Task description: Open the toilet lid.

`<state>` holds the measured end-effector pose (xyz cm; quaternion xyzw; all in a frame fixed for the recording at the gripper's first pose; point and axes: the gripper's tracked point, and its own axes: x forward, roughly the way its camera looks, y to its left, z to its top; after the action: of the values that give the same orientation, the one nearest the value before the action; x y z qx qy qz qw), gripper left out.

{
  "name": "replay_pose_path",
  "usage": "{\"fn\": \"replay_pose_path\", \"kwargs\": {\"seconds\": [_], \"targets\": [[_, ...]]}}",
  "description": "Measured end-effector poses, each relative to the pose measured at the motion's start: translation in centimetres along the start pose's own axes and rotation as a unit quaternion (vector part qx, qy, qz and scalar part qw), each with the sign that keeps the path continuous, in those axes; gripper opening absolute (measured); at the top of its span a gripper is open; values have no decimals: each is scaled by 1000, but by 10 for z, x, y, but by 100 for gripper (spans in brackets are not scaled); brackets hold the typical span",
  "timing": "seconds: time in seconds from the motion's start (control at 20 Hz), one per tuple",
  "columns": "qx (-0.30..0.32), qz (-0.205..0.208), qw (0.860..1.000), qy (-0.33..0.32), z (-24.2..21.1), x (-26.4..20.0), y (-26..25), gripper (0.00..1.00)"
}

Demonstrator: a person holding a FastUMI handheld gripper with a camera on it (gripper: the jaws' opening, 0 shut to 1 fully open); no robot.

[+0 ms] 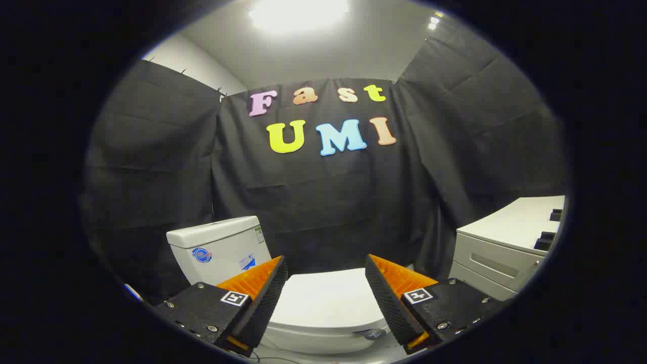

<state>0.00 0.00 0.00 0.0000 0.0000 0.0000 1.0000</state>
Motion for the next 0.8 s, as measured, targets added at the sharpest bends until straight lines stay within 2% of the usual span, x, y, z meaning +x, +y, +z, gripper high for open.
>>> {"fn": "replay_pose_path", "kwargs": {"seconds": [0.8], "targets": [[0,-2,1000,7,-5,-2,-1,95]]}}
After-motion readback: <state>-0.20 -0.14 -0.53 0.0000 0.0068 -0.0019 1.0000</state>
